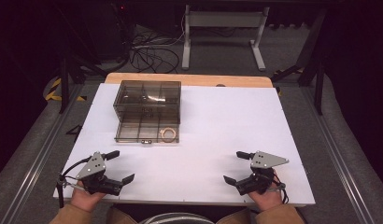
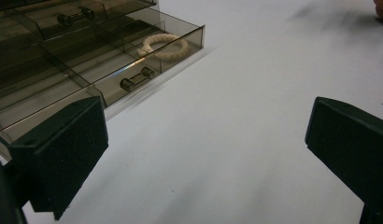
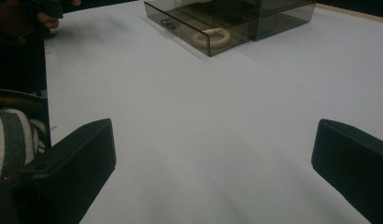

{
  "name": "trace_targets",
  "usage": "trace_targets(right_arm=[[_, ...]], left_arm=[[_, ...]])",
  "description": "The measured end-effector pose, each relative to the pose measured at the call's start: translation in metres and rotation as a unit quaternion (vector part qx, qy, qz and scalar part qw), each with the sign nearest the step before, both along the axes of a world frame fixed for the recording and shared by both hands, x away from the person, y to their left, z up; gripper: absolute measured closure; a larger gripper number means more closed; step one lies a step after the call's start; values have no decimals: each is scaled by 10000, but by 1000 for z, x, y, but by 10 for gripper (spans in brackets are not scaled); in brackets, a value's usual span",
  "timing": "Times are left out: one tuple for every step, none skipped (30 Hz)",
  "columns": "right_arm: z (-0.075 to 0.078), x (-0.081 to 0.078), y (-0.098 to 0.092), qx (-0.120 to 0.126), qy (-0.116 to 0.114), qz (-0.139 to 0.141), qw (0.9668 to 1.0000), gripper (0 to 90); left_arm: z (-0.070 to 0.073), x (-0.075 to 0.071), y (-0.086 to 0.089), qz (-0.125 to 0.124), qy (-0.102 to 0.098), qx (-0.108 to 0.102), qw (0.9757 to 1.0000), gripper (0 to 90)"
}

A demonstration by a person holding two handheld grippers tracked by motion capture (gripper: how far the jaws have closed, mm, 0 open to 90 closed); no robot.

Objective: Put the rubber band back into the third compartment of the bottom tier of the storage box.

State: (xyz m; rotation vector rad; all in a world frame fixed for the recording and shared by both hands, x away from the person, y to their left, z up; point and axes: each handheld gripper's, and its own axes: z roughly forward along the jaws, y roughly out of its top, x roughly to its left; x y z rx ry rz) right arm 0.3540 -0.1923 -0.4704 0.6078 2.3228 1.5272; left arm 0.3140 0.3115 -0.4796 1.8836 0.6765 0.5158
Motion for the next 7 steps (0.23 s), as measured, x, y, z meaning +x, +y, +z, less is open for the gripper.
trace_targets(right_arm=[[0, 0, 0, -5, -3, -1, 10000, 4], [0, 0, 0, -5, -1, 3, 10000, 3], [0, 0, 0, -5, 1, 4, 10000, 4], [0, 0, 0, 0, 1, 4, 10000, 4], [0, 0, 0, 2, 2, 8, 10000, 4], [0, 0, 0, 15, 3, 23, 10000, 3], [0, 0, 0, 25, -3, 35, 10000, 3]], left_arm=[[0, 0, 0, 3, 2, -12, 10000, 1], [0, 0, 1, 12, 7, -18, 10000, 1], [0, 0, 1, 8, 22, -45, 10000, 1], [0, 1, 1, -6, 54, -51, 10000, 1], [0, 1, 1, 7, 62, -62, 10000, 1], [0, 1, 1, 19, 55, -64, 10000, 1], [0, 1, 2, 29, 28, -47, 10000, 1]])
